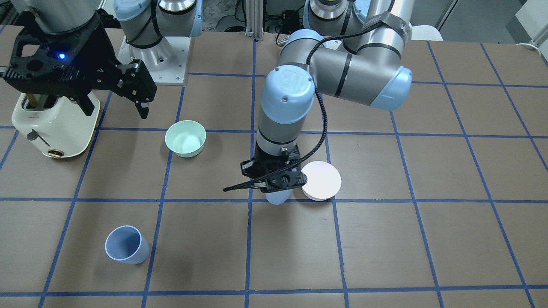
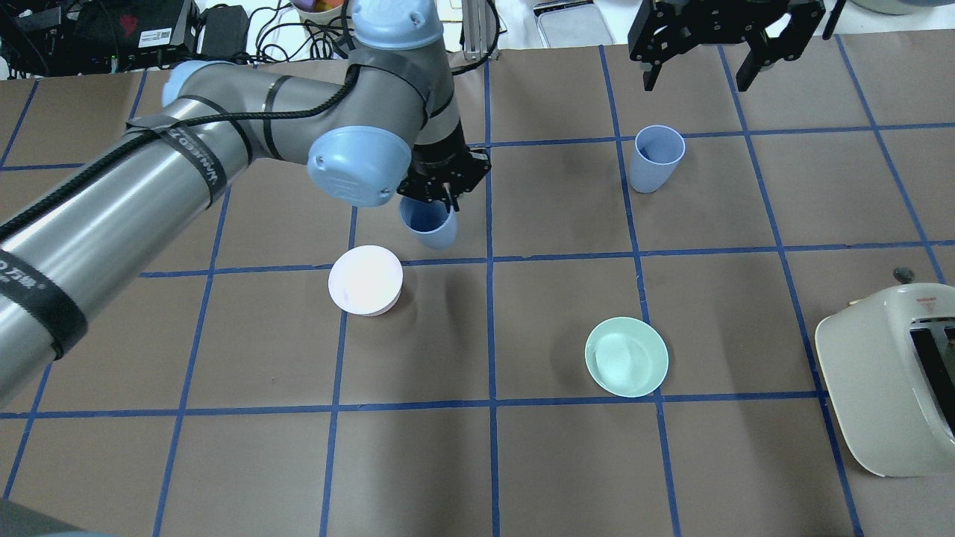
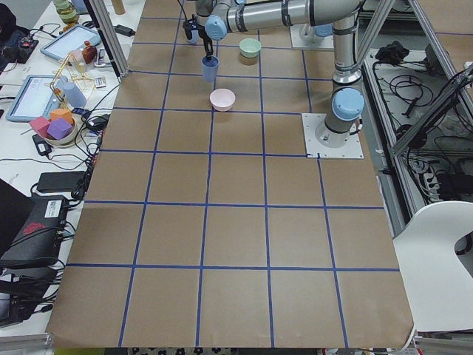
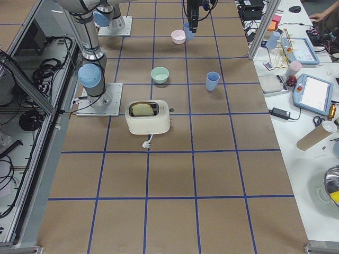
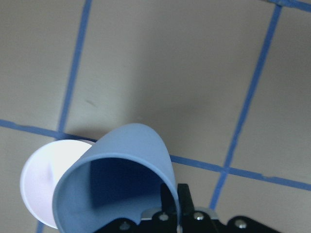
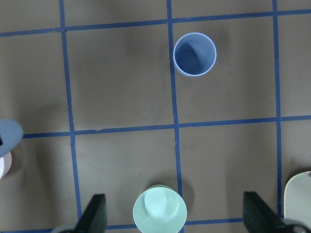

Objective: Stack blue cups with both arms

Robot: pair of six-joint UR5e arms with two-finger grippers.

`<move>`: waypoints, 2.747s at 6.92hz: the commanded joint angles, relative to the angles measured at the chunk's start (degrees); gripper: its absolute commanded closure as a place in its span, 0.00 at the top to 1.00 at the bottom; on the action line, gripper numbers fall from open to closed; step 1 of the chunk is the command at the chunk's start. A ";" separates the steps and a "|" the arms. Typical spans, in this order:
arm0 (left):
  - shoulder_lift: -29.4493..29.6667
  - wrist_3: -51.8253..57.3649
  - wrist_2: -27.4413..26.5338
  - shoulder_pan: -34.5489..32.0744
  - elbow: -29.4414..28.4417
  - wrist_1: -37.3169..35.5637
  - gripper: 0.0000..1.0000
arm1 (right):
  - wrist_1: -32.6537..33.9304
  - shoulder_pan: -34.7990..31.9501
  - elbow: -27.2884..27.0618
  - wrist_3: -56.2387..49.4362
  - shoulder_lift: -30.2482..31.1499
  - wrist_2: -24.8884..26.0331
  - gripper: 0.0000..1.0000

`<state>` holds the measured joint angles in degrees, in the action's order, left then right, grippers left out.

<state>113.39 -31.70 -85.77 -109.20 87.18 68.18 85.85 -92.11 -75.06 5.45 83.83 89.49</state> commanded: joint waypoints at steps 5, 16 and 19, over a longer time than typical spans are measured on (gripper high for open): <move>4.31 -1.35 1.93 -3.47 -0.08 -2.18 1.00 | -0.07 0.00 -0.09 0.00 0.01 0.07 1.00; -25.32 28.53 -2.99 13.75 2.38 19.27 1.00 | 28.47 10.90 -6.05 -11.51 -24.60 -0.19 1.00; -23.22 29.76 -4.48 15.69 -1.56 18.56 1.00 | 29.10 10.81 -8.09 -10.28 -24.50 -1.42 0.96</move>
<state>89.40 -2.10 -89.52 -94.01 87.45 86.50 114.45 -81.24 -82.60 -5.08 59.42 88.36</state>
